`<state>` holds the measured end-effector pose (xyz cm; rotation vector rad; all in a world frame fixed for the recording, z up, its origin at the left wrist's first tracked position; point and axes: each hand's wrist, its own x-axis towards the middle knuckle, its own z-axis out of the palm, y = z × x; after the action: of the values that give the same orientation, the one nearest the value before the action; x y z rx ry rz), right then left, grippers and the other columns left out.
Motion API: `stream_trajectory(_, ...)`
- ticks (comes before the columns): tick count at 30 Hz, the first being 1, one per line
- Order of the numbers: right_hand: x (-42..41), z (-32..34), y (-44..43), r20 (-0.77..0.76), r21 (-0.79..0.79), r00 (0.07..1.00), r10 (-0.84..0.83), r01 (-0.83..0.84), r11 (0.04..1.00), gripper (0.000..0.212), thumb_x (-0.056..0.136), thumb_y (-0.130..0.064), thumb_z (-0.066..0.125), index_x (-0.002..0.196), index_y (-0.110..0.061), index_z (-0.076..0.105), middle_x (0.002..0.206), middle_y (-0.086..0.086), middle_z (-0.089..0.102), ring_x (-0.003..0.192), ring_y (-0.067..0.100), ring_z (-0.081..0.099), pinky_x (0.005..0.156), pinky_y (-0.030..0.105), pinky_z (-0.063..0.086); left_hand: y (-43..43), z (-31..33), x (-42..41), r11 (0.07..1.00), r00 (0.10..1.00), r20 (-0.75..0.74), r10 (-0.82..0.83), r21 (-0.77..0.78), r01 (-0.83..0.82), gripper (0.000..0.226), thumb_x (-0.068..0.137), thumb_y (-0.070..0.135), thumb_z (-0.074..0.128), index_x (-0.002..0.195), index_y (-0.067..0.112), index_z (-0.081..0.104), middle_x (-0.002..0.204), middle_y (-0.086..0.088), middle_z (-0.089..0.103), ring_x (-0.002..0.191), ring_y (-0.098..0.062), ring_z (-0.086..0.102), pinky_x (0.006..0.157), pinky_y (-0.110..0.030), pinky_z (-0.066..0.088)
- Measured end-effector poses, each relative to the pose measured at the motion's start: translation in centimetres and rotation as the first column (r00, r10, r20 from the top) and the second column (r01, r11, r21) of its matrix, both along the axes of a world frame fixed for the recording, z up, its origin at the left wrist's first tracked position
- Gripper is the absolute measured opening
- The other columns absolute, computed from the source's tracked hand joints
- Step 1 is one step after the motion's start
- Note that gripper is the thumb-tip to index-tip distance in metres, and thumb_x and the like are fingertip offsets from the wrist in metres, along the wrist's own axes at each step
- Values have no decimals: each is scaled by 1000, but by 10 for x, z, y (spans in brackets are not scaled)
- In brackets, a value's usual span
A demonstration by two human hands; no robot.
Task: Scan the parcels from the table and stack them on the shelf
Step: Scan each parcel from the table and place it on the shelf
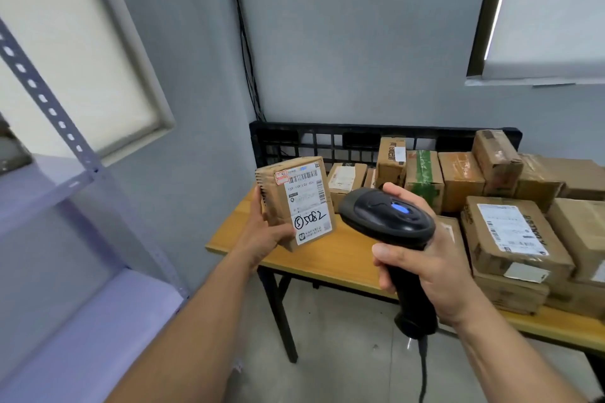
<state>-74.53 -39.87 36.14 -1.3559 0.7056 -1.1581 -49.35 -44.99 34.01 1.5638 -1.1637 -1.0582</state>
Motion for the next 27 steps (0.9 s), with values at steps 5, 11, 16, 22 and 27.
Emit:
stream_trajectory(5, 22, 2, 9, -36, -36, 999, -10, 9, 999, 90, 65, -10, 80, 141, -38, 41, 90, 8, 71, 52, 34, 60, 49, 42, 53, 20, 8, 27, 999, 999, 11, 50, -20, -50, 112, 76, -2, 73, 153, 39, 3, 118, 0, 52, 103, -20, 57, 89, -42, 52)
stream_trajectory(11, 76, 18, 26, -59, -102, 997, 43, -49, 994, 95, 61, -16, 83, 142, -41, 41, 97, 9, 70, 53, 36, 61, 50, 40, 55, 63, 31, 85, 985, 990, 42, 138, -114, -133, 106, 80, 8, 74, 153, 39, 4, 129, -1, 50, 103, -16, 57, 79, -29, 53)
stream_trajectory(16, 147, 31, 51, -41, -156, 993, 115, -120, 980, 94, 66, -7, 85, 143, -35, 41, 105, 12, 69, 52, 37, 60, 47, 37, 53, 120, 59, 153, 940, 956, 93, 277, -230, -250, 97, 82, 9, 72, 152, 38, 10, 121, 3, 50, 106, -19, 60, 67, -18, 47)
stream_trajectory(22, 235, 44, 93, -26, -215, 973, 229, -229, 949, 93, 61, -3, 76, 142, -29, 40, 98, 17, 69, 50, 41, 56, 48, 48, 50, 202, 91, 235, 868, 906, 73, 417, -327, -374, 96, 81, 14, 74, 152, 37, 14, 131, -5, 52, 113, -18, 58, 90, -31, 52)
stream_trajectory(27, 304, 49, 130, -9, -204, 949, 316, -311, 928, 91, 60, -1, 77, 139, -32, 45, 96, 16, 69, 47, 38, 55, 44, 38, 50, 272, 106, 295, 793, 846, 79, 528, -404, -457, 90, 86, 12, 70, 153, 36, 14, 130, 1, 52, 100, 3, 53, 70, -14, 44)
